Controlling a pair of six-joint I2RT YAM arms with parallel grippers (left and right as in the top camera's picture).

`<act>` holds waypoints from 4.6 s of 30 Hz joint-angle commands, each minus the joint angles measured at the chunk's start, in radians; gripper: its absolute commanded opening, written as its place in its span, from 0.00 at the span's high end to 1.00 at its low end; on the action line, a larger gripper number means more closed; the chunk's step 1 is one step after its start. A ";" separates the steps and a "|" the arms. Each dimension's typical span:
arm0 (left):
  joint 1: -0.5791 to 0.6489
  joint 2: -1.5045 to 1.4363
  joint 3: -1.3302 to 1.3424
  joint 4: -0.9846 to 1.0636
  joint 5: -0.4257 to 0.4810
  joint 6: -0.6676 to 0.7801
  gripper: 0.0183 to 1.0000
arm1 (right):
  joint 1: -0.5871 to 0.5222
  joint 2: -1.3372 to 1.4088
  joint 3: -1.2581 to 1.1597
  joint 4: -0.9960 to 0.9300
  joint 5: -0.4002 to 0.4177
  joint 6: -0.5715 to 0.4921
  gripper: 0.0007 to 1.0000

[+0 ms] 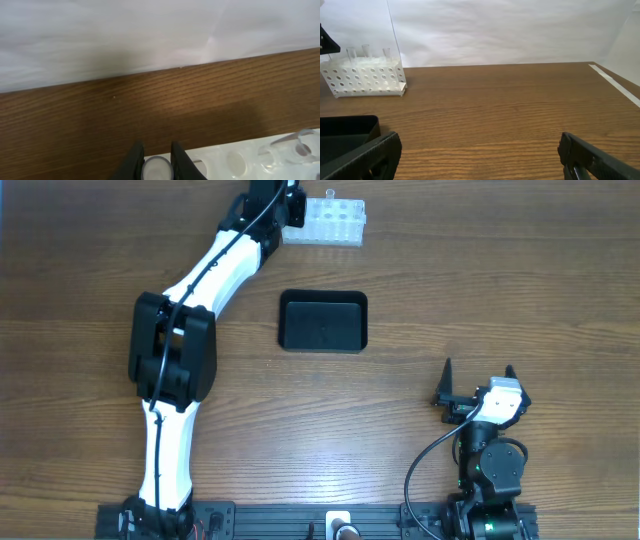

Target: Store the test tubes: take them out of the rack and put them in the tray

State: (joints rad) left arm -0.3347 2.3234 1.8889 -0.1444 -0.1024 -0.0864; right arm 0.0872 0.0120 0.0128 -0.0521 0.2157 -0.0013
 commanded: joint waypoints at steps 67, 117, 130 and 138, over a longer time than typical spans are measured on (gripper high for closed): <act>-0.200 -0.343 -0.411 -0.484 -0.172 -0.367 0.88 | 0.005 -0.007 -0.008 0.000 -0.005 -0.003 0.01; -0.184 -0.217 -0.181 -0.043 -0.291 -0.158 0.32 | 0.005 -0.007 -0.008 0.000 -0.005 -0.003 0.01; -0.152 -0.018 0.037 -0.108 -0.261 -0.152 0.31 | 0.005 -0.007 -0.008 0.000 -0.005 -0.003 0.01; -0.144 0.029 0.056 -0.097 -0.234 -0.152 0.39 | 0.005 -0.007 -0.008 0.000 -0.005 -0.003 0.01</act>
State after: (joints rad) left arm -0.4847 2.3226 1.9160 -0.2489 -0.3603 -0.2504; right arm 0.0872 0.0120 0.0128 -0.0521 0.2157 -0.0006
